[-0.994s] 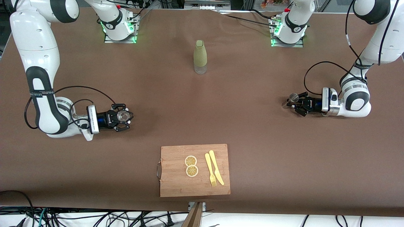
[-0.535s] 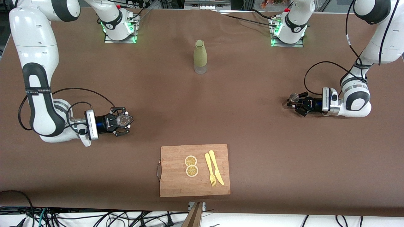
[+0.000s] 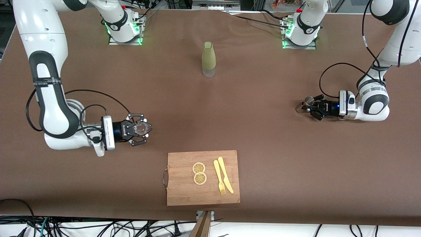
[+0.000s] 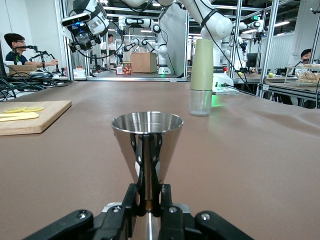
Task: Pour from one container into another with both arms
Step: 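Lift the glass cup with the right gripper while the left gripper lifts the jigger, then bring the glass cup above the jigger with the right gripper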
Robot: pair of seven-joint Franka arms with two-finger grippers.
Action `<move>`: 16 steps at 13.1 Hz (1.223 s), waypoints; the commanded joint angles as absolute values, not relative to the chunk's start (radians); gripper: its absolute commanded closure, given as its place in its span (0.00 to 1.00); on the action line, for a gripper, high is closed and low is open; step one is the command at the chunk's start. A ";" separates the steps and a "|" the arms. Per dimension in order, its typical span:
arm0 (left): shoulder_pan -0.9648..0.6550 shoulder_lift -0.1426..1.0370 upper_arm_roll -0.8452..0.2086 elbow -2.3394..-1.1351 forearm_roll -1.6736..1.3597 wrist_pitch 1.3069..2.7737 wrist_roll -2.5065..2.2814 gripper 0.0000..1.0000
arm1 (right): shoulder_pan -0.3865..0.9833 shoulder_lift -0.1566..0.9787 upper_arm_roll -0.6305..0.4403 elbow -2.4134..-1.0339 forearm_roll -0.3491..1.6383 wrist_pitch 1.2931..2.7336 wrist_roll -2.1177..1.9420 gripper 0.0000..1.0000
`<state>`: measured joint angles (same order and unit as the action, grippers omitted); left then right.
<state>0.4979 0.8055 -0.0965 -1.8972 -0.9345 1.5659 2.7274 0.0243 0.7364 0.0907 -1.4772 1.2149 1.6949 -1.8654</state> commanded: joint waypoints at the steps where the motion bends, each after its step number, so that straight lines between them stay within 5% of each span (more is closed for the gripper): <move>1: 0.494 0.781 -0.100 -1.904 -0.983 1.545 2.738 1.00 | 0.043 0.706 0.158 -1.493 1.227 1.816 -1.835 0.96; 4: 0.468 0.767 -0.124 -1.901 -1.043 1.551 2.651 1.00 | 0.097 0.695 0.179 -1.491 1.229 1.913 -1.796 0.96; 16: 0.151 0.756 -0.176 -1.904 -1.501 1.804 2.477 1.00 | 0.084 0.673 0.195 -1.489 1.226 1.901 -1.746 0.96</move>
